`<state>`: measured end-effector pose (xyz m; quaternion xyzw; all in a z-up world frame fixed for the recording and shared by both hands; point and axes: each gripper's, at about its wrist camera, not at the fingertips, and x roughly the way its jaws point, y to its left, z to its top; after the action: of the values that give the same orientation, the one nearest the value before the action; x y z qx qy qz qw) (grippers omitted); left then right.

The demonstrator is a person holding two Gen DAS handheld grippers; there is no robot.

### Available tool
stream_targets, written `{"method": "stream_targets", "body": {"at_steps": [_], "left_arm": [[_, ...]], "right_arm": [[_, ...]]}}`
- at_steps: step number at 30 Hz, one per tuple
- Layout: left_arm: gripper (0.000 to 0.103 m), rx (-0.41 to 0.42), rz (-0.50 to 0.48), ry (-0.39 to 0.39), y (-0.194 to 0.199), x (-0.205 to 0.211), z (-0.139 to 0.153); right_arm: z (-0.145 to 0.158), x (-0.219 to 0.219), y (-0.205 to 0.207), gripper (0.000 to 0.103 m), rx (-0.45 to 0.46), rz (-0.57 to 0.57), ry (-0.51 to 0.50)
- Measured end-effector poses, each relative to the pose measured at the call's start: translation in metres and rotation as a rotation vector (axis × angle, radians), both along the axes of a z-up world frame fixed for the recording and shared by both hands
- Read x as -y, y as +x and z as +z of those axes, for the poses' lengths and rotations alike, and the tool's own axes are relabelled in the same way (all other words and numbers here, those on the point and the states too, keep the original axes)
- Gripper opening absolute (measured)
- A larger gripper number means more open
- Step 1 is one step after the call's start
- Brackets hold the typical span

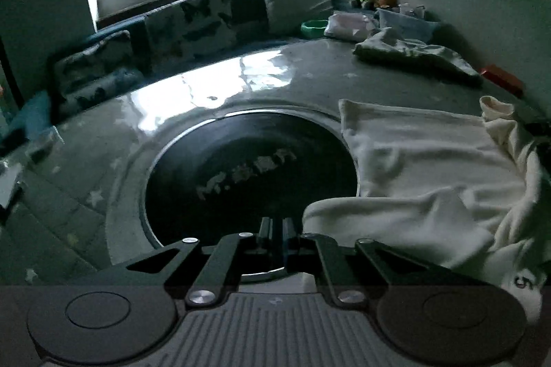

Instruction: Fold clothes

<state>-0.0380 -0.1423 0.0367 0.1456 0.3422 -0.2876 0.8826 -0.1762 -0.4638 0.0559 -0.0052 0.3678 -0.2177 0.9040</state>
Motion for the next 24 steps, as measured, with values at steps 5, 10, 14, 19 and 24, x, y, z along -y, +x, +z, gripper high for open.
{"method": "stream_targets", "body": {"at_steps": [5,10,14,19,24], "left_arm": [[0.048,0.03,-0.087,0.01,-0.01,0.025,0.005],[0.048,-0.001,-0.1,0.016,0.003,0.06,-0.001],[0.048,-0.031,-0.087,0.04,0.02,0.084,-0.011],[0.047,-0.052,-0.091,0.067,0.029,0.1,-0.023],[0.015,-0.049,-0.114,0.067,0.025,0.102,-0.029]], "right_arm": [[-0.001,0.006,-0.003,0.015,0.023,-0.019,0.0],[0.006,0.017,0.006,0.024,0.08,-0.014,0.091],[0.003,0.032,0.017,0.026,0.098,-0.026,0.144],[-0.003,0.034,0.032,0.035,0.062,-0.005,0.149],[-0.017,0.045,0.045,0.038,0.016,-0.044,0.174]]}}
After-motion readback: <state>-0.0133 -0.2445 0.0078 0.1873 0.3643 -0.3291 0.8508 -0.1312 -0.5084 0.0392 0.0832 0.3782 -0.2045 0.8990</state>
